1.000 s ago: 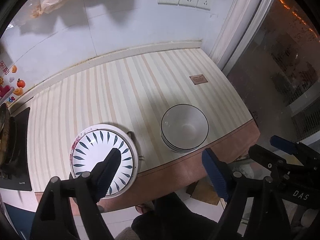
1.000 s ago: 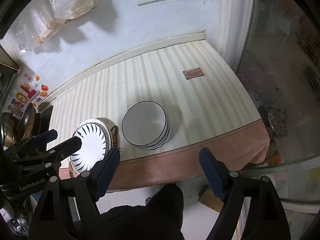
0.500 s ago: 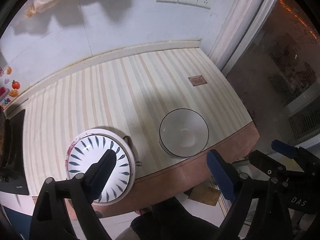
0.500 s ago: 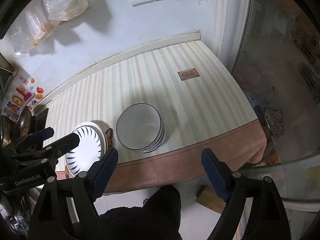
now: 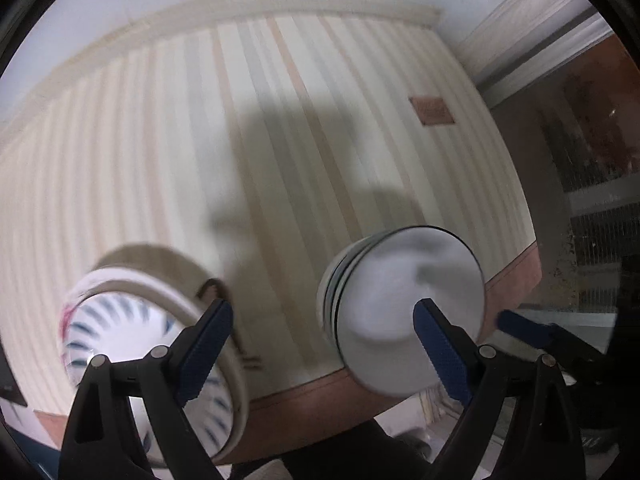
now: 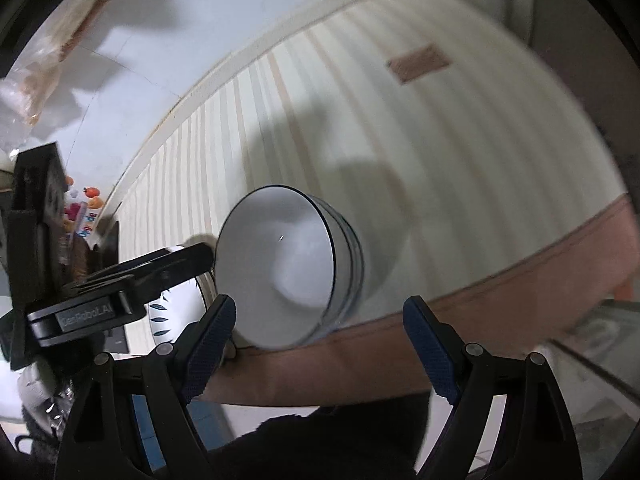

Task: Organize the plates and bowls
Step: 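Grip the rim of the bowl stack with both tools, then lift the bowl stack and lower it onto the blue-striped plate with both tools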

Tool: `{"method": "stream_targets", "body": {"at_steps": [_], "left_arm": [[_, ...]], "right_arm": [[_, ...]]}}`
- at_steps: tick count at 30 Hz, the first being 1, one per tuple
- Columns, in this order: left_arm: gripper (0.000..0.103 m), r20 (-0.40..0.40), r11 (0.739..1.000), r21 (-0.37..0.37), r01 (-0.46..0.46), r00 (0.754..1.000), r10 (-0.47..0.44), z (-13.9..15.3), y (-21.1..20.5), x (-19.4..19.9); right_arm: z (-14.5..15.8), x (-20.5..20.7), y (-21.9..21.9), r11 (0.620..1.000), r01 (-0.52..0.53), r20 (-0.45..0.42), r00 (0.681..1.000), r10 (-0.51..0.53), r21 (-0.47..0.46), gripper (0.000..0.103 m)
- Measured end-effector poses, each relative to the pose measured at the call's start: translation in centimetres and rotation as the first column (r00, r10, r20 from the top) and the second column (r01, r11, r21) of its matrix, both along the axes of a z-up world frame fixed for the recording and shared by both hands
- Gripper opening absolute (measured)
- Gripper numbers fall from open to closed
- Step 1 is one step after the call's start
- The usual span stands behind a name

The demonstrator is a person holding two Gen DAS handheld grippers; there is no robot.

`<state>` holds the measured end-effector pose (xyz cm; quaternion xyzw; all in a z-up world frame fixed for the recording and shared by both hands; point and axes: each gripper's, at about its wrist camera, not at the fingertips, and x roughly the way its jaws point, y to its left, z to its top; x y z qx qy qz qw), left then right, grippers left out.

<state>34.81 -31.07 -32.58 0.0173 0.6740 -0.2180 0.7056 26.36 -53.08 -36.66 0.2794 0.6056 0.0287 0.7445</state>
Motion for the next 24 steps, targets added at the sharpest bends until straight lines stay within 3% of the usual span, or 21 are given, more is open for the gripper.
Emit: {"method": "stream_targets", "body": {"at_steps": [6, 7, 8, 10, 15, 17, 19, 24], "left_arm": [[0.087, -0.142, 1.0, -0.01, 0.014, 0.99, -0.016, -4.6, -1.5, 1.4], [0.082, -0.164, 1.0, -0.011, 0.016, 0.986, -0.018, -5.3, -1.6, 1.4], [0.071, -0.179, 1.0, -0.012, 0.016, 0.984, -0.018, -5.7, -1.7, 1.5], [0.069, -0.21, 0.999, -0.047, 0.017, 0.977, -0.026, -6.4, -1.8, 1.5], [0.068, -0.219, 0.996, -0.083, 0.02, 0.975, -0.038, -6.5, -2.5, 1.5], [0.063, -0.227, 0.994, -0.108, 0.015, 0.973, -0.039, -6.6, -2.7, 1.7], [0.06, -0.236, 0.992, -0.126, 0.012, 0.971, -0.041, -6.7, -2.9, 1.8], [0.06, -0.219, 0.992, -0.128, 0.011, 0.975, -0.039, -6.5, -3.1, 1.7]], "right_arm": [[-5.5, 2.3, 0.3, 0.994, -0.036, -0.047, 0.998, 0.041, 0.106, 0.088], [-6.3, 2.6, 0.2, 0.992, -0.033, -0.058, 0.997, 0.041, 0.123, 0.088], [-7.1, 2.8, 0.0, 0.99, -0.026, -0.068, 0.997, 0.036, 0.141, 0.088], [-8.4, 3.1, -0.3, 0.985, -0.014, -0.081, 0.996, 0.028, 0.173, 0.088], [-10.6, 3.8, -0.4, 0.972, -0.008, -0.103, 0.994, 0.032, 0.233, 0.082], [-11.3, 4.2, -0.4, 0.966, -0.003, -0.11, 0.993, 0.032, 0.257, 0.079], [-11.7, 4.6, -0.2, 0.961, -0.006, -0.11, 0.993, 0.037, 0.275, 0.068], [-12.0, 5.4, 0.1, 0.961, 0.005, -0.108, 0.994, 0.026, 0.277, 0.067]]}}
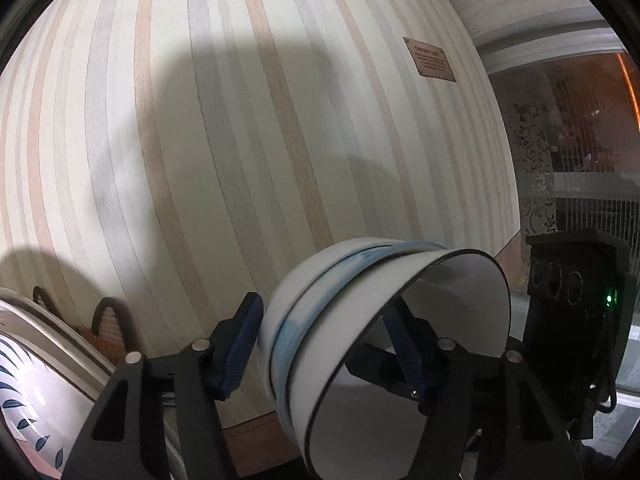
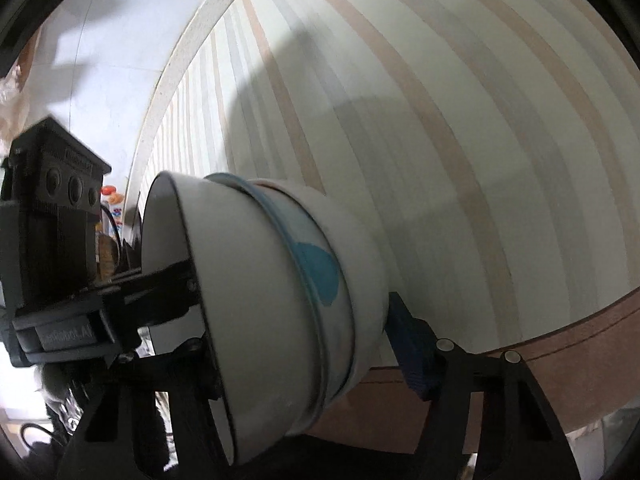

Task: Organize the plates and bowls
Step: 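Lift the bowl stack and lower it onto the blue-striped plate with both tools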

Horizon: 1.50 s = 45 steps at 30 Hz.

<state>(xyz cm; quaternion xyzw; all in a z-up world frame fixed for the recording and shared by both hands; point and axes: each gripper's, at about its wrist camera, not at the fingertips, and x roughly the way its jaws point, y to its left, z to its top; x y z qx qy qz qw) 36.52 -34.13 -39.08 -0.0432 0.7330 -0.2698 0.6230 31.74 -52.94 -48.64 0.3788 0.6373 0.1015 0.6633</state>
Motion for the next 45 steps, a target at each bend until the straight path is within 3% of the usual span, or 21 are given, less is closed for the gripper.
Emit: {"method": "stream_targets", "body": {"at_steps": [14, 24, 34, 39, 45], "left_arm": [[0.06, 0.013, 0.999, 0.04, -0.036, 0.999, 0.035, 0.5, 0.8, -0.3], [0.06, 0.009, 0.996, 0.075, -0.056, 0.998, 0.055, 1.1, 1.7, 0.0], [0.06, 0.028, 0.987, 0.064, -0.145, 0.989, 0.143, 3.8, 5.8, 0.7], [0.06, 0.037, 0.97, 0.055, -0.237, 0.971, 0.236, 5.3, 10.1, 0.7], [0.06, 0.044, 0.92, 0.063, -0.388, 0.922, 0.386, 5.7, 16.9, 0.0]], "right_arm": [[-0.2, 1.3, -0.2, 1.0, 0.003, -0.011, 1.0, -0.003, 0.006, 0.067], [-0.6, 2.9, 0.7, 0.998, 0.019, -0.054, 0.998, -0.016, 0.063, 0.067], [1.9, 5.4, 4.3, 0.996, -0.071, -0.034, 0.997, 0.074, 0.062, 0.066], [3.4, 7.0, 8.4, 0.983, -0.166, -0.024, 0.985, 0.169, 0.082, 0.066], [4.3, 8.1, 15.4, 0.939, -0.328, -0.014, 0.943, 0.331, 0.101, 0.066]]}}
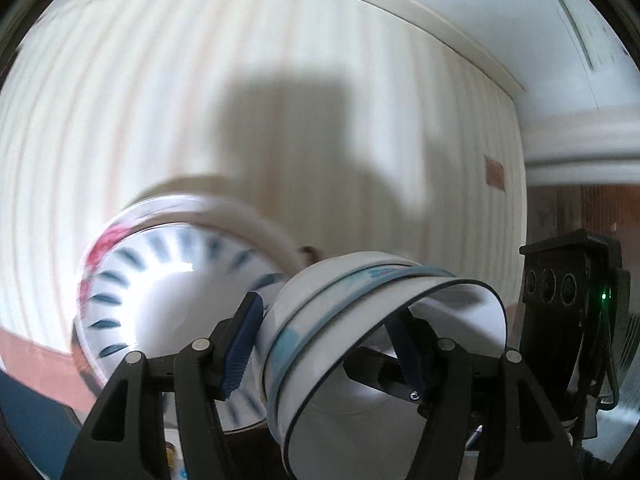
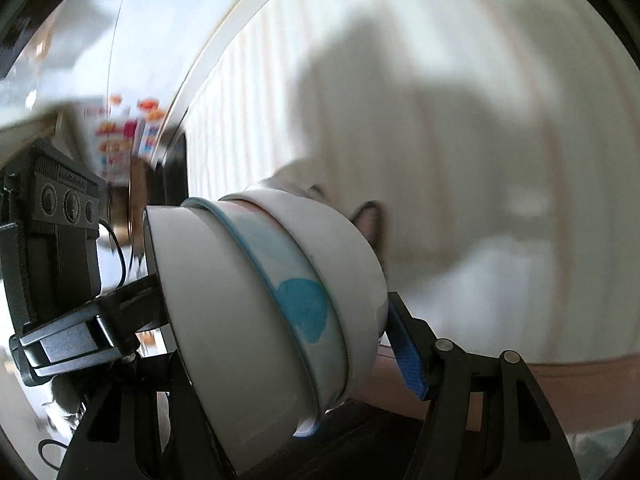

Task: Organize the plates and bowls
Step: 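Lift the bowl stack and lower it onto the blue-striped plate with both tools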

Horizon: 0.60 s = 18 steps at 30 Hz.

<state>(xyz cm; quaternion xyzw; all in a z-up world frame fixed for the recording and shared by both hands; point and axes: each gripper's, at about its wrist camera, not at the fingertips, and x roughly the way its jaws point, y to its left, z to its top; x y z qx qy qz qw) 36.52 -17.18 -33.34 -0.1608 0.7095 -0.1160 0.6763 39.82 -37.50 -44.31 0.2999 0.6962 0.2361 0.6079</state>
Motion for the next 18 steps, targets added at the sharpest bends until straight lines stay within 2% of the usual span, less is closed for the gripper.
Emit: {"method": "stream_targets", "body": {"at_steps": [7, 11, 18], "left_arm": [[0.06, -0.016, 0.987, 0.024, -0.156, 0.988, 0.156, -1.2, 6.6, -1.5], [0.06, -0.029, 0.978, 0.03, -0.206, 0.978, 0.207, -2.2, 8.4, -2.2], [0.06, -0.042, 0.974, 0.036, -0.225, 0.973, 0.227, -3.3, 9.7, -2.7]], "right_arm": [[-1.2, -0.4, 8.0, 0.985, -0.171, -0.005, 0.985, 0.171, 0.008, 0.066], [-2.2, -0.3, 11.5, 0.973, -0.23, -0.012, 0.973, 0.23, 0.003, 0.066], [-3.8, -0.3, 14.3, 0.965, -0.262, -0.031, 0.965, 0.261, -0.005, 0.065]]}}
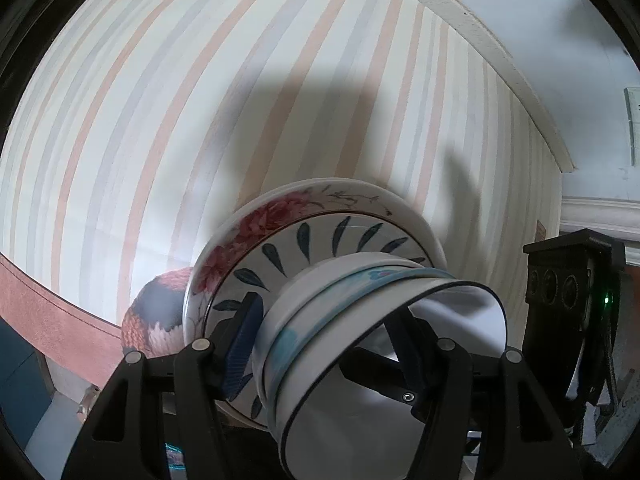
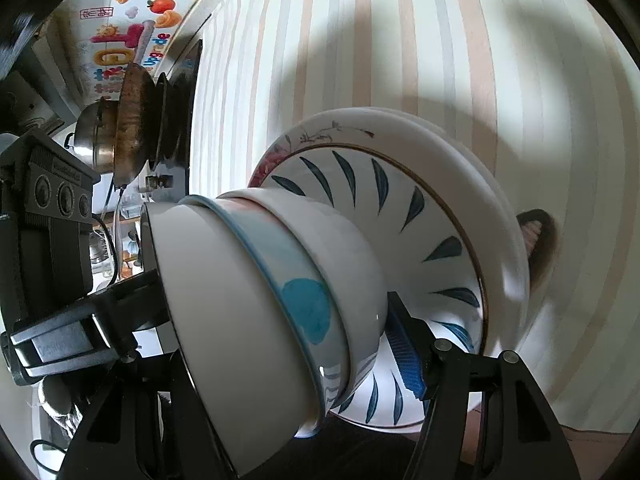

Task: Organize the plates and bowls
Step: 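Lift the bowl stack and lower it onto the blue-striped plate with both tools, then open both tools and lift them away from the bowls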

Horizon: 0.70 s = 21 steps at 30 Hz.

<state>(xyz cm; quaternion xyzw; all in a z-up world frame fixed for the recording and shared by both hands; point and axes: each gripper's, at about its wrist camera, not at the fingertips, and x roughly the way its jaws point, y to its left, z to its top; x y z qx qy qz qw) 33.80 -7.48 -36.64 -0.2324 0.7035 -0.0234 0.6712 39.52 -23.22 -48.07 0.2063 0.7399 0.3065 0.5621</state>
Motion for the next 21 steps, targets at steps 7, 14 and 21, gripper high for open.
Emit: {"method": "stream_targets", "body": {"at_steps": [7, 14, 21], "left_arm": [[0.06, 0.003, 1.0, -0.007, 0.016, 1.0, -0.016, -0.2, 0.3, 0.3], [0.06, 0.013, 0.999, 0.004, 0.04, 0.999, -0.04, -0.3, -0.1, 0.4], [0.06, 0.074, 0.993, 0.093, 0.066, 0.995, -0.073, 1.7, -0.8, 0.2]], "right_arm": [[-0.3, 0.4, 0.8, 1.0, 0.017, -0.003, 1.0, -0.017, -0.014, 0.065], [-0.1, 0.0, -0.9, 0.999, 0.025, -0.004, 1.0, -0.025, -0.037, 0.065], [1.2, -0.5, -1.2, 0.996, 0.036, 0.029, 0.999, -0.033, -0.083, 0.065]]}}
